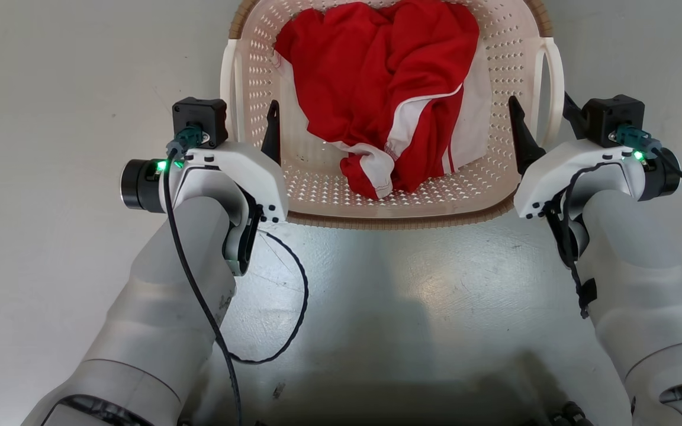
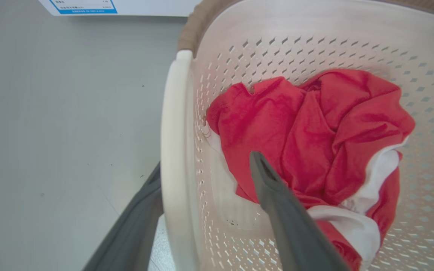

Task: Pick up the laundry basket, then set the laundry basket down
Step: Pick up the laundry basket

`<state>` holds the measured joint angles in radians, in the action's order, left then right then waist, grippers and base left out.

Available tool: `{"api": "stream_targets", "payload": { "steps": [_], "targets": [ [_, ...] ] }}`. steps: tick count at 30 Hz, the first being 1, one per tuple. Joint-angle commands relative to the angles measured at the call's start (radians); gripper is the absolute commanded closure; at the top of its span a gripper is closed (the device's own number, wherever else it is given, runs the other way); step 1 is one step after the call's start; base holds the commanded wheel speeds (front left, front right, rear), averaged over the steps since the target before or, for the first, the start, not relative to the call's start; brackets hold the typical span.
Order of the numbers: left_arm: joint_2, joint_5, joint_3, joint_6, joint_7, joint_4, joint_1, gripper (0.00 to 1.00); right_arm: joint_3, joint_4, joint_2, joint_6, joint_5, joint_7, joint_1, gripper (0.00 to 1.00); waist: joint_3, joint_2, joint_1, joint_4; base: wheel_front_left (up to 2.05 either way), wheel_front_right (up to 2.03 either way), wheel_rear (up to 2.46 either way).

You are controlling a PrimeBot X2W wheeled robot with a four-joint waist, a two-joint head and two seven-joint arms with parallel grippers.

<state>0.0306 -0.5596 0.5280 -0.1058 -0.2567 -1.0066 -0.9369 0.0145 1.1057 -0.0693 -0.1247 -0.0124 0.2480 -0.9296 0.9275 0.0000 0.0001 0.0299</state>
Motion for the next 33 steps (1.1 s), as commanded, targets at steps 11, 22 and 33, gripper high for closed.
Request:
{"api": "stream_targets", "payload": {
  "steps": [11, 22, 33],
  "targets": [
    [0.02, -0.016, 0.02, -0.001, -0.004, -0.051, -0.035, 0.0, -0.031, 0.055, 0.019, -0.006, -0.02, 0.014, -0.007, 0.0, 0.003, 0.0, 0.0, -0.008, 0.0, 0.0, 0.0],
    [0.02, -0.045, 0.056, 0.012, 0.008, -0.123, -0.09, 0.0, -0.072, 0.126, 0.019, -0.006, -0.056, 0.013, -0.054, 0.0, 0.008, 0.0, 0.0, -0.012, 0.0, 0.0, 0.0],
    [0.02, -0.056, 0.093, 0.001, 0.0, -0.144, -0.114, 1.0, -0.128, 0.132, 0.019, -0.006, -0.094, 0.014, -0.056, 1.0, 0.003, 0.0, 0.0, -0.013, 0.0, 0.0, 0.0]
  ]
}}
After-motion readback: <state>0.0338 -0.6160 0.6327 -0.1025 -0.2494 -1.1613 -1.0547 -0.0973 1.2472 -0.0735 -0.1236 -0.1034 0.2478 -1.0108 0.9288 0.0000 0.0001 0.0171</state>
